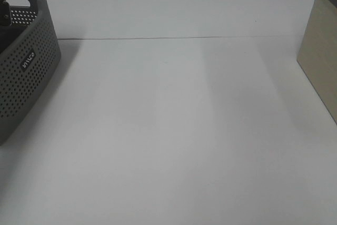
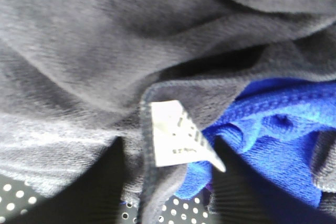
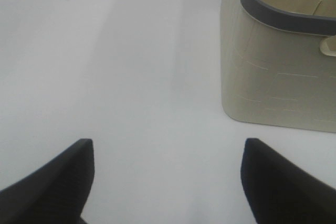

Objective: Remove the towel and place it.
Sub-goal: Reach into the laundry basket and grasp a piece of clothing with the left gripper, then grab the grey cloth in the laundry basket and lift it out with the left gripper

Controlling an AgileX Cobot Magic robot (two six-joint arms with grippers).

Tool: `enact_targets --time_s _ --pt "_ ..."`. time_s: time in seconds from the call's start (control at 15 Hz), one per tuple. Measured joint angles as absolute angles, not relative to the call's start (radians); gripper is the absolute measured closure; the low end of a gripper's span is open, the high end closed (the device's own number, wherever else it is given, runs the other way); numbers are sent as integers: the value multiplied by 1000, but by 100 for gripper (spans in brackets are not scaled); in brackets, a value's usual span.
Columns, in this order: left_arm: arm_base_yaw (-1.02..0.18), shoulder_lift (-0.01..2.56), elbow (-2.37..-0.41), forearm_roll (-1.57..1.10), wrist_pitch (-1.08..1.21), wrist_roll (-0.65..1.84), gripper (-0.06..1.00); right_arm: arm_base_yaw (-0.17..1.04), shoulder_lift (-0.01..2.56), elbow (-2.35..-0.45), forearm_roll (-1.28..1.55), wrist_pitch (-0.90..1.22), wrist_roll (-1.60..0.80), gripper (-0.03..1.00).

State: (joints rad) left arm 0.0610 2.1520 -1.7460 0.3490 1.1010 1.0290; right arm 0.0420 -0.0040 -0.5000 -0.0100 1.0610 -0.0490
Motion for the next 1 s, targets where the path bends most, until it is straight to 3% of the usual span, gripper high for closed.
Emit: enact_targets --time_s 0.07,0.2,0.47,0.67,1.0 --pt "61 2152 -1746 350 1099 1027 63 42 -4 -500 -10 1061 -49 22" --pt "61 2152 -1746 350 1099 1024 69 42 -4 -500 -10 1061 -49 22" --pt "61 2152 -1746 350 1099 1024 71 42 -4 -500 -10 1061 -49 22" --pt "61 2150 -1746 369 1099 1024 92 42 -4 -500 -10 1061 -49 22" --pt "60 2032 -1893 326 1179 942 94 42 -4 -500 -10 1061 -49 22"
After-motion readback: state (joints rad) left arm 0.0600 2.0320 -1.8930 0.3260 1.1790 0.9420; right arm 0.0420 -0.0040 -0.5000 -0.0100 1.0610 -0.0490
